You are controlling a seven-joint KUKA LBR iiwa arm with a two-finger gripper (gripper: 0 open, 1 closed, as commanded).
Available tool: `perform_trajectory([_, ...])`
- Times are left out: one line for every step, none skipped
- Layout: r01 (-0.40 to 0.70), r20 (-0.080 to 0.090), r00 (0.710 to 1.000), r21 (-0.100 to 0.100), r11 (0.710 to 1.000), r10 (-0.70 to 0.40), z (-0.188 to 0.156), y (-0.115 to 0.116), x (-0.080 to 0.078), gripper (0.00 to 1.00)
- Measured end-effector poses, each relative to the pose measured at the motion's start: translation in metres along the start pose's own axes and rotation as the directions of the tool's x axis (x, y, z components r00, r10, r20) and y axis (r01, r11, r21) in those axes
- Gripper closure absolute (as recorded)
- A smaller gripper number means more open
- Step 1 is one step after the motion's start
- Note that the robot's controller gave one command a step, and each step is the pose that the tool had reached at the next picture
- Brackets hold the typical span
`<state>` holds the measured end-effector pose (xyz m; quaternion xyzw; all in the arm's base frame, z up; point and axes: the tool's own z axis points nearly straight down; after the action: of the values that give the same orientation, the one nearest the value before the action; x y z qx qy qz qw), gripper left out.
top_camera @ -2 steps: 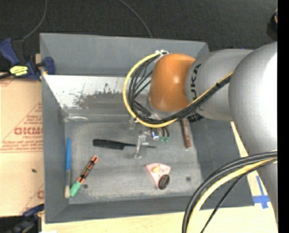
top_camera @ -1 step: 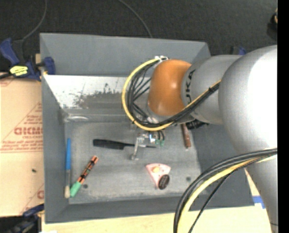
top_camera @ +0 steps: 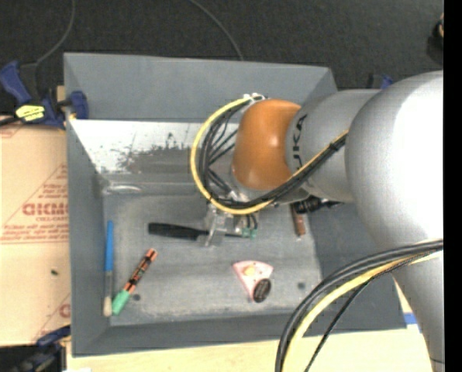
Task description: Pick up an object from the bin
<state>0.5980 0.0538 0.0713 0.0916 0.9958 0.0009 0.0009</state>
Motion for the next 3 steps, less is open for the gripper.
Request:
perform_trajectory([0.0, 0.0, 1.0, 0.0, 1.0, 0.0, 0.0, 0.0, 0.0, 1.0])
perform_trajectory([0.0, 0.0, 1.0, 0.0, 1.0, 0.0, -0.003, 0.0, 0.001, 1.0])
perform_trajectory([0.001, -0.007, 1.0, 0.002, 1.0, -0.001, -0.024, -0.001, 0.003, 1.0])
